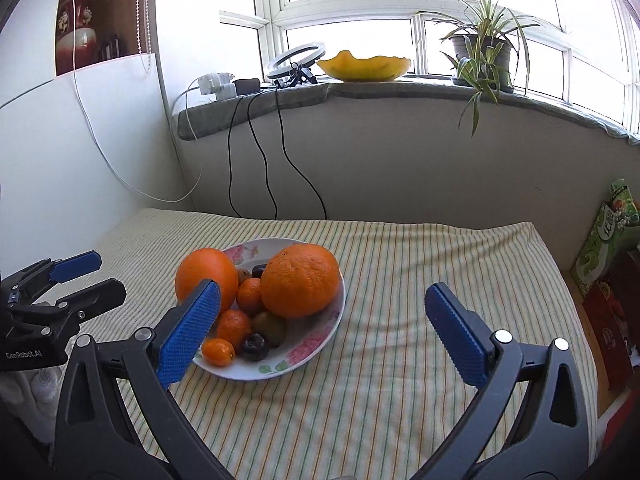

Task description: Organize fruits

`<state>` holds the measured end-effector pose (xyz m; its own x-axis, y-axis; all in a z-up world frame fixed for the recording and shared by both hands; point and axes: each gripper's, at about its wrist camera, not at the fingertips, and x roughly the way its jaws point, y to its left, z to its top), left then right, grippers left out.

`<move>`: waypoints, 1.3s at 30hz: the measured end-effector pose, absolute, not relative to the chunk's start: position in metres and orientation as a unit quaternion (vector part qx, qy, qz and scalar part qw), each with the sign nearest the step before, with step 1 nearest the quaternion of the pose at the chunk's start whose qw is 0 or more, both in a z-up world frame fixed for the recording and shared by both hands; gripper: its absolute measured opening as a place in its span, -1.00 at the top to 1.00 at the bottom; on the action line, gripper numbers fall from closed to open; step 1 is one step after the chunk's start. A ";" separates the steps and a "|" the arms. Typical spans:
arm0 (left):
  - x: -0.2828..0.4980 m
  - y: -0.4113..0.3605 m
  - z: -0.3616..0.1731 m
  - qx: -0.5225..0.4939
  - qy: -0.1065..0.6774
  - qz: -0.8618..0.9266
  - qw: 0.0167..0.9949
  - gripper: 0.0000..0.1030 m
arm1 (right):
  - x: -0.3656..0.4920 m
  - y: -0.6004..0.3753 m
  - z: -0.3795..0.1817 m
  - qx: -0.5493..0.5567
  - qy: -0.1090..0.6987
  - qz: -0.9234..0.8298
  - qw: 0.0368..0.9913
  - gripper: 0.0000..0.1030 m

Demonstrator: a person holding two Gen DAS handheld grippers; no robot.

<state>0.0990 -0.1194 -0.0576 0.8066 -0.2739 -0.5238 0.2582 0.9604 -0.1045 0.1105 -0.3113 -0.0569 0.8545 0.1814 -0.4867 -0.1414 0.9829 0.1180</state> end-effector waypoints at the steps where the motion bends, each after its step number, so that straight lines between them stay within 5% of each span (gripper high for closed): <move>1: 0.101 -0.120 -0.062 -0.015 0.281 -0.137 0.950 -0.60 | 0.110 -0.312 -0.060 0.041 0.256 0.081 0.962 -1.00; 39: 0.038 -0.108 -0.044 -0.018 0.223 -0.124 0.967 -0.60 | 0.030 -0.289 -0.039 0.045 0.217 0.051 0.974 -1.00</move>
